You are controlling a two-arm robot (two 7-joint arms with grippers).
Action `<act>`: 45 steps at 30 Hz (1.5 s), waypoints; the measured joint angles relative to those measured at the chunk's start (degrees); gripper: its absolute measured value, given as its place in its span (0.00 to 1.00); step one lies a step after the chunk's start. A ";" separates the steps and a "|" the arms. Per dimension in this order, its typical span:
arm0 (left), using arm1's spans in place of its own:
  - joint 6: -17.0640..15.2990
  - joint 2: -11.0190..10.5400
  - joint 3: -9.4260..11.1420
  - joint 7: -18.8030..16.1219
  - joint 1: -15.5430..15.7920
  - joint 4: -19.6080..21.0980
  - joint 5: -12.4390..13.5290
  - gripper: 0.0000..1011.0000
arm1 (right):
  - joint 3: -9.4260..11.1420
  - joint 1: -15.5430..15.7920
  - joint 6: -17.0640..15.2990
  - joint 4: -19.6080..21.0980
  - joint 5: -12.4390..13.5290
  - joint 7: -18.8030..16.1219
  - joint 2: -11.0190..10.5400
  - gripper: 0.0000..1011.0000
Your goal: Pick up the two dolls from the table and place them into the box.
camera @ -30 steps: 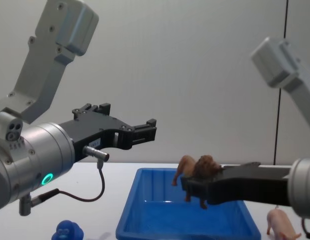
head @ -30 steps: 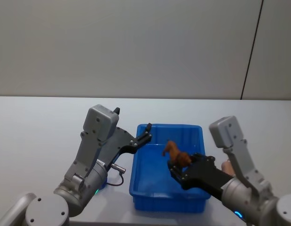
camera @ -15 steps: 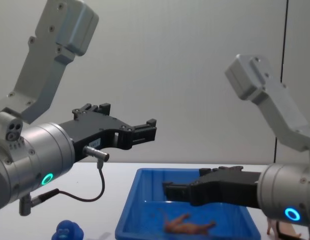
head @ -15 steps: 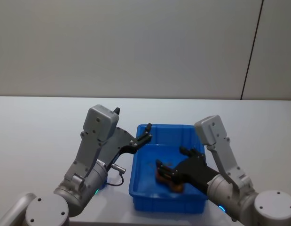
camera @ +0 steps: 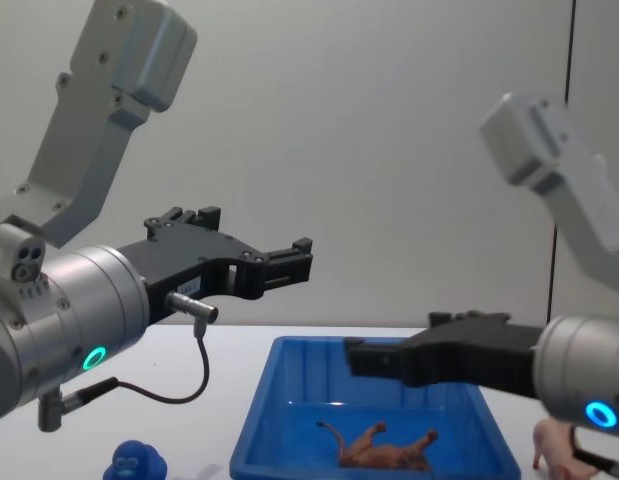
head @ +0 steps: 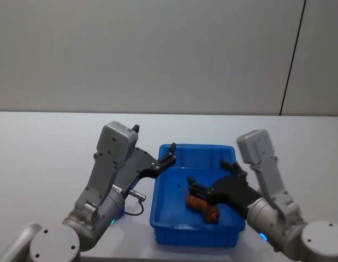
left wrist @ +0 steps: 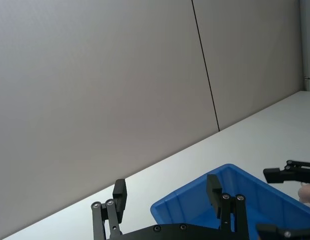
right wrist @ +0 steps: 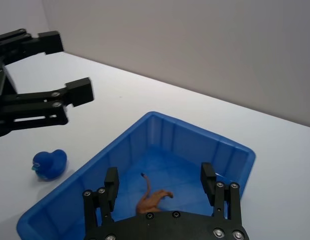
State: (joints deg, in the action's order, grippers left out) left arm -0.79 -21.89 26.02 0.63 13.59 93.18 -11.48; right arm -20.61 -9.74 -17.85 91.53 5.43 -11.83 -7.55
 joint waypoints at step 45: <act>0.00 0.00 0.00 0.00 0.00 0.00 0.00 0.99 | 7.07 5.96 -5.63 2.39 6.31 5.52 -8.52 0.99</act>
State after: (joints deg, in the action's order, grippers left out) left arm -0.79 -21.89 26.02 0.63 13.59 93.18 -11.48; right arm -13.54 -3.79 -23.48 93.92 11.74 -6.31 -16.07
